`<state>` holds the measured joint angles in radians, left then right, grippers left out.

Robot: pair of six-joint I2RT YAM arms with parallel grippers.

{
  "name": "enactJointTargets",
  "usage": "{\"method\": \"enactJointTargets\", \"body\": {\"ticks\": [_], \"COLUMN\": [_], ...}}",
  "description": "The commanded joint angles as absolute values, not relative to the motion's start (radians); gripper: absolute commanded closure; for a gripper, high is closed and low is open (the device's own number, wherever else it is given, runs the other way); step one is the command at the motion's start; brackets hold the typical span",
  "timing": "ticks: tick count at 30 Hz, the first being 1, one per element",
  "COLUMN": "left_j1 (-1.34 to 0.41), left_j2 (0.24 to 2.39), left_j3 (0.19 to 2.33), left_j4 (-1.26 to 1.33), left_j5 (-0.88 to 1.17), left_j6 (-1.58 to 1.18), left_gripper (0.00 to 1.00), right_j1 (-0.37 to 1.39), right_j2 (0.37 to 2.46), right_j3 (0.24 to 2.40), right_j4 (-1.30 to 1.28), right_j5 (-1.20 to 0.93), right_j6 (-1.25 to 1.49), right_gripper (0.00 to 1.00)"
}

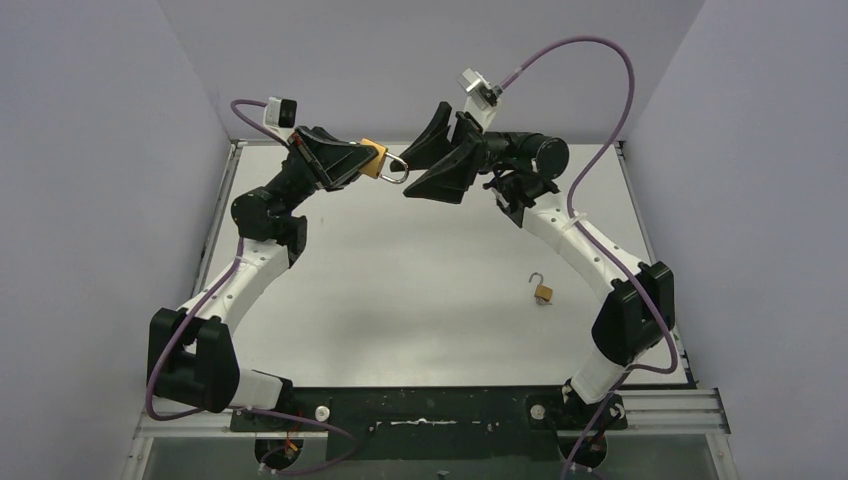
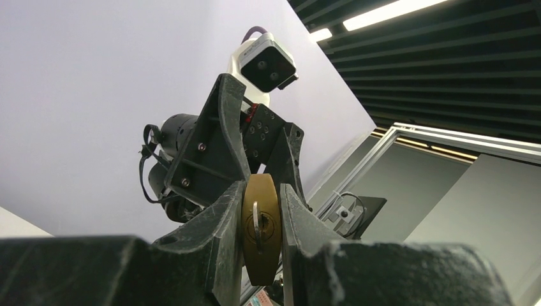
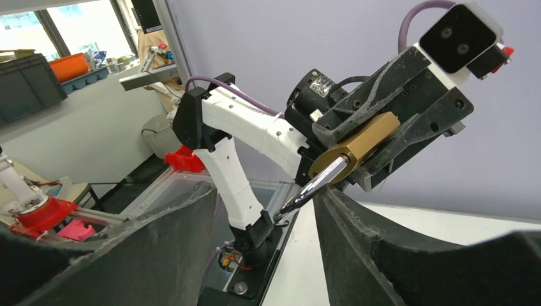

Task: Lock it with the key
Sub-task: Lock the lock.

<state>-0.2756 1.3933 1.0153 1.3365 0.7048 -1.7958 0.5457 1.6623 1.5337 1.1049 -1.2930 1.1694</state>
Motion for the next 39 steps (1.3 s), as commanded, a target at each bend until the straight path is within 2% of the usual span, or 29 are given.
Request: {"method": "enactJointTargets", "body": {"ticks": [1,4,8,12,16,17,18,19,39], "left_j1": [-0.277,-0.276,-0.276,-0.276,-0.276,-0.276,-0.276,-0.276,-0.288], "left_j2": [1.372,1.371,1.371,1.37,1.37,1.371,1.371,1.373,1.338], "left_j3": [1.059,1.055,1.052,1.053,1.051,1.053,1.054,1.054,1.015], "left_j4": [1.396,1.396,1.396,1.396,1.397,1.397,1.397,1.396,1.396], "left_j5": [0.675,0.675,0.673,0.674,0.674,0.673,0.672,0.672,0.638], "left_j6": [-1.793,-1.793,-1.793,-1.795,-1.795,-1.795,-1.796,-1.796,-1.687], "left_gripper": [1.0,1.0,1.0,1.0,1.0,1.0,1.0,1.0,1.0], "right_j1": [0.563,0.564,0.562,0.561,0.56,0.56,0.56,0.56,0.623], "right_j2": [1.673,1.678,1.679,1.675,1.672,1.671,1.671,1.671,1.735], "right_j3": [1.578,1.575,1.567,1.561,1.558,1.559,1.56,1.561,1.588], "right_j4": [1.159,1.183,1.183,1.182,1.17,1.167,1.162,1.153,1.266], "right_j5": [-1.257,-1.244,-1.224,-1.215,-1.209,-1.208,-1.208,-1.208,-1.085], "right_j6": [1.206,1.227,1.23,1.228,1.219,1.218,1.217,1.215,1.392], "right_gripper": [0.42,0.47,0.64,0.68,0.82,0.87,0.97,1.0,1.0]}}
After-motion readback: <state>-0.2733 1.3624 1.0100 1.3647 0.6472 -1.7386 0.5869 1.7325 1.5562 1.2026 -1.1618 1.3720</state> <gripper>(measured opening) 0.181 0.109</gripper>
